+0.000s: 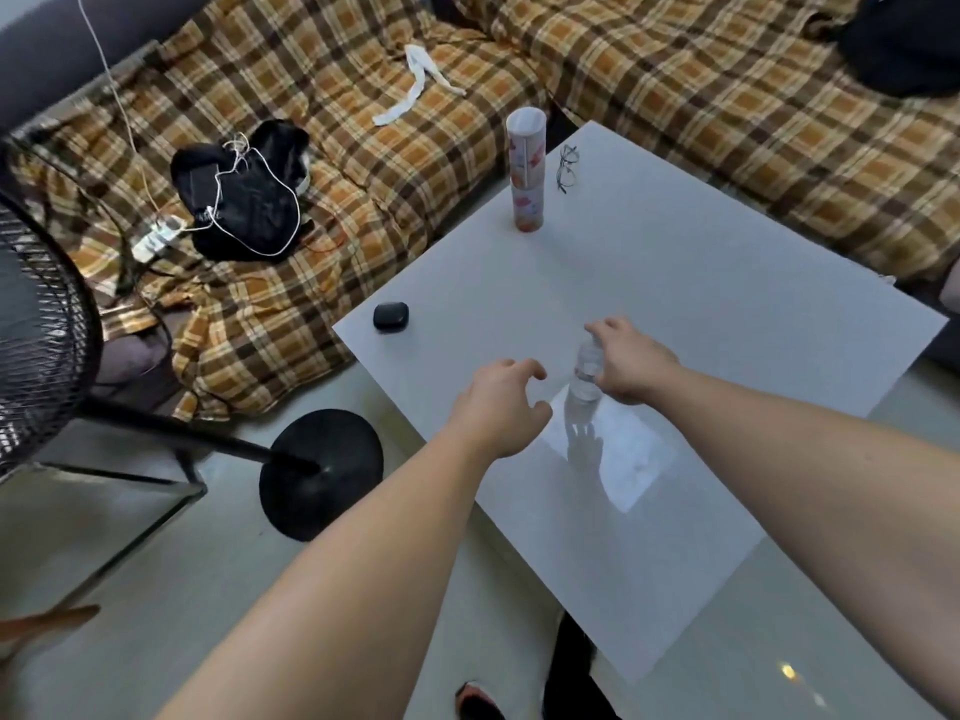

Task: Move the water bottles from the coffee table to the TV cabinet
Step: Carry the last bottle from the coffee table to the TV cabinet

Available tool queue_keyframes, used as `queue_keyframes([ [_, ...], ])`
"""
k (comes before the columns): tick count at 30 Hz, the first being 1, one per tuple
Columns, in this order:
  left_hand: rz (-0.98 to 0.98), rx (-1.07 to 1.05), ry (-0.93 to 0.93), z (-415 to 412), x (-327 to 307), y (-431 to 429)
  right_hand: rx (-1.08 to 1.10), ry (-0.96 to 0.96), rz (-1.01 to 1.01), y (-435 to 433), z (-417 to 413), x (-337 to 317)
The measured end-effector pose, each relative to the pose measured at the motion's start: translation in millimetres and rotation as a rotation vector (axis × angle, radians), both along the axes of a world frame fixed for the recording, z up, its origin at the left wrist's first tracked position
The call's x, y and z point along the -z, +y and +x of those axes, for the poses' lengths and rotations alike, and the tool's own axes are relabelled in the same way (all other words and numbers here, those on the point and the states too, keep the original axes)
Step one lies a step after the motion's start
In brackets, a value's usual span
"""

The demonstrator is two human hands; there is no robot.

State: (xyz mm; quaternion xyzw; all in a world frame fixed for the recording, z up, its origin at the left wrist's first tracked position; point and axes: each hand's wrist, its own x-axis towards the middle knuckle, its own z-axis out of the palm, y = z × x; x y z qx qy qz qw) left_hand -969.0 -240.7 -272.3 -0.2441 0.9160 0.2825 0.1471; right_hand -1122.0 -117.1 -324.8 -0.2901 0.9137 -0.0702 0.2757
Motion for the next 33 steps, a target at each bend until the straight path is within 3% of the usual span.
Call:
queue_keyframes([
  [13,0.0,-0.001,-0.041,8.3,3.0,-8.1,0.114,0.054,0.002,21.0,17.3,10.2],
  [22,-0.056,0.184,0.014,0.1,-37.3,9.7,0.199,-0.04,0.109,71.5,28.2,-52.4],
  [33,-0.072,0.578,0.186,45.8,-86.2,88.8,0.452,0.154,0.042,172.3,130.5,-143.1],
])
